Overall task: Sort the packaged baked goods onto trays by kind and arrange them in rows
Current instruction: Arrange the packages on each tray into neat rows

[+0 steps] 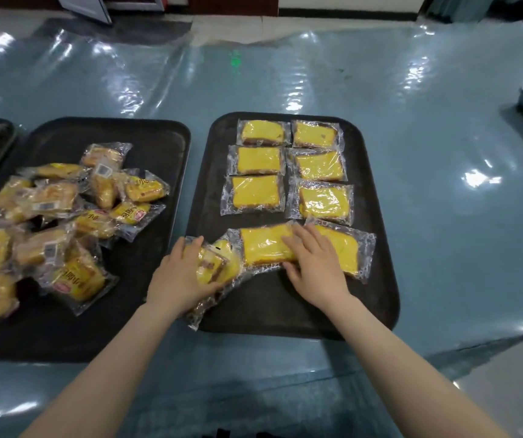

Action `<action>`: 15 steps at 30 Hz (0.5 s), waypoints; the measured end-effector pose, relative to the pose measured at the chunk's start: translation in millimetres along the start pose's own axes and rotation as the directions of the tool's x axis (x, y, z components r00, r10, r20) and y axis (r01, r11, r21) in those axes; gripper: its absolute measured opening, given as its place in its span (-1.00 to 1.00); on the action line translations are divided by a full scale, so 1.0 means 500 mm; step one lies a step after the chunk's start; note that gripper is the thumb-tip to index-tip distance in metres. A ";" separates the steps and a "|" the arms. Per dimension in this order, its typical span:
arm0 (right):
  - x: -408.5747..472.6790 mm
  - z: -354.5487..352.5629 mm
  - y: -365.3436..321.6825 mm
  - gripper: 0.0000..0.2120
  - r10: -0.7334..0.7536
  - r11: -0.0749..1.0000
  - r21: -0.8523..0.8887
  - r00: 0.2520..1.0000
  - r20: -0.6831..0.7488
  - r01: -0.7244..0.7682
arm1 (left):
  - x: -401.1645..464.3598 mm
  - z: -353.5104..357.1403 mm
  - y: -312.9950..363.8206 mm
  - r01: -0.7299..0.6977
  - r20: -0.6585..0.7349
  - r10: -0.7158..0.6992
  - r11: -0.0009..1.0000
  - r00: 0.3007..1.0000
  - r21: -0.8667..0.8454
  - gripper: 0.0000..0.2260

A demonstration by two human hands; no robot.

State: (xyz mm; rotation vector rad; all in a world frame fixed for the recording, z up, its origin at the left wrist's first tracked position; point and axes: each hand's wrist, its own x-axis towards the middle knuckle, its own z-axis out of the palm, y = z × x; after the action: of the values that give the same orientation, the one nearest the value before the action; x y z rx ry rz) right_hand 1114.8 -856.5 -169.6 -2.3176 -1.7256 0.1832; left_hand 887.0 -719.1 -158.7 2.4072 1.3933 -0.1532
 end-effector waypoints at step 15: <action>0.086 0.033 -0.052 -0.58 0.003 1.000 -0.032 0.993 0.116 0.001 | -0.003 0.032 0.038 -0.227 0.046 0.223 0.950 0.974 0.215 -0.15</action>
State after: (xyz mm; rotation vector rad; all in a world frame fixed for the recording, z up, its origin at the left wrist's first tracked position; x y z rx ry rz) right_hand 1099.1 -806.4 -176.7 -2.3740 -1.7935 0.2992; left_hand 903.9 -734.6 -168.5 2.7160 1.1320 -0.2863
